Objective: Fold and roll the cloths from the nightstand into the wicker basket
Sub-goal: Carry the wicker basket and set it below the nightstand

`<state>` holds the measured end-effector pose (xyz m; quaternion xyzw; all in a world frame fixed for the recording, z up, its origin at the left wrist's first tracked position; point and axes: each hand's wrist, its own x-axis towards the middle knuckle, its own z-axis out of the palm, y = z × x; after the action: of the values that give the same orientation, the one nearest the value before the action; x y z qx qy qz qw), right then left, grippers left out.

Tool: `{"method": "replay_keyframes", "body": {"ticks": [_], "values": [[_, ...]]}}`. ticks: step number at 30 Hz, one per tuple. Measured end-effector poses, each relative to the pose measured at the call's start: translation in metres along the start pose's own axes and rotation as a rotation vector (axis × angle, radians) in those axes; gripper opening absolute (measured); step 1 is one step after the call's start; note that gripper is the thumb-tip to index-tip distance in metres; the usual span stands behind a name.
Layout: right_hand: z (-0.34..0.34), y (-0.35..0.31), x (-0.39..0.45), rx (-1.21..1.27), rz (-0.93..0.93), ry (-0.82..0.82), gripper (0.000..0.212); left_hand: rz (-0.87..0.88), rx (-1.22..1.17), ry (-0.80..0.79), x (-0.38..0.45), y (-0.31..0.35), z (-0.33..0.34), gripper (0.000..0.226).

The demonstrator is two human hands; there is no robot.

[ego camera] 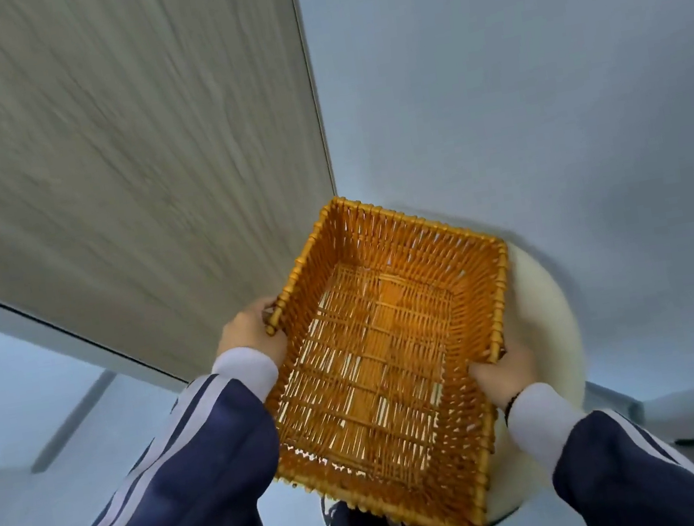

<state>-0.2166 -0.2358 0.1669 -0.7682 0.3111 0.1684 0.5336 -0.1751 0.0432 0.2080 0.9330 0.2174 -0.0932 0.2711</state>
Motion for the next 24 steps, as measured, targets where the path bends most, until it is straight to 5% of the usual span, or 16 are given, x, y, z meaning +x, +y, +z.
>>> {"method": "replay_keyframes", "body": {"ticks": [11,24], "values": [[0.026,0.010,-0.046,0.163,-0.091,0.087,0.025,-0.009,-0.091,0.159,-0.052,-0.053,-0.029,0.040],[0.111,0.080,-0.201,0.195,-0.081,0.061,0.028,-0.040,-0.167,0.160,-0.157,-0.207,-0.082,0.038]]}}
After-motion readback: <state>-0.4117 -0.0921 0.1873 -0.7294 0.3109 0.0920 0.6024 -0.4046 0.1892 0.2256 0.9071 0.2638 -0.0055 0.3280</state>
